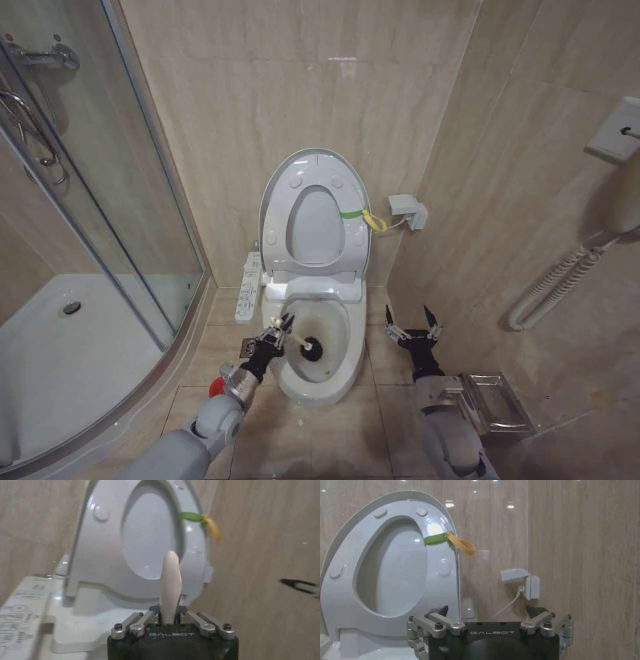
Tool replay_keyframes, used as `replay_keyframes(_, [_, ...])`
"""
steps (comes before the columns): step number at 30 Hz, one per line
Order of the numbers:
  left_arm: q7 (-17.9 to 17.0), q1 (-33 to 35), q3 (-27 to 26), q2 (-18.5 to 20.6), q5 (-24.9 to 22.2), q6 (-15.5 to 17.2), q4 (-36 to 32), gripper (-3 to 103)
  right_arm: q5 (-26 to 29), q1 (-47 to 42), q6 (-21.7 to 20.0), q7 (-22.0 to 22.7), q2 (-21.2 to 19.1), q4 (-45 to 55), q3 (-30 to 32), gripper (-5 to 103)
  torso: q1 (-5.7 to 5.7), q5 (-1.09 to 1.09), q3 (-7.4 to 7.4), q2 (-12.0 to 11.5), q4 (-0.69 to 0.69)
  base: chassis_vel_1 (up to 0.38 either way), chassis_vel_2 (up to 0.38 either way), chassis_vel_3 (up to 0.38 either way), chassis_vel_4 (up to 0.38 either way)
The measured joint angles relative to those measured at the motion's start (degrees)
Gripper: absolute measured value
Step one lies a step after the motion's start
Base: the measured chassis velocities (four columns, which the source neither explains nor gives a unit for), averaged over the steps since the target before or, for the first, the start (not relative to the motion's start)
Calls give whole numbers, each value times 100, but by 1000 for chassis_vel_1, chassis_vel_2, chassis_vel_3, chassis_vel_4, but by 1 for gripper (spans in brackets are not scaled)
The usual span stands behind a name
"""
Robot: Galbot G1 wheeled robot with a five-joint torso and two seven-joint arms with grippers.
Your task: Open the toilet lid, clean the toilet bowl with a toilet brush, close the toilet lid, and flush.
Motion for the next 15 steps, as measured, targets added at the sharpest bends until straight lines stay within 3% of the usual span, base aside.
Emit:
replay_keyframes(7, [-119,199,104,54,32,149,-76,19,0,0,0,0,0,0,0,100,0,-1,0,0,0,0,0,0,0])
replay_keyframes(15, [-183,-25,49,-25,-176,224,484,19,0,0,0,0,0,0,0,100,0,-1,0,0,0,0,0,0,0])
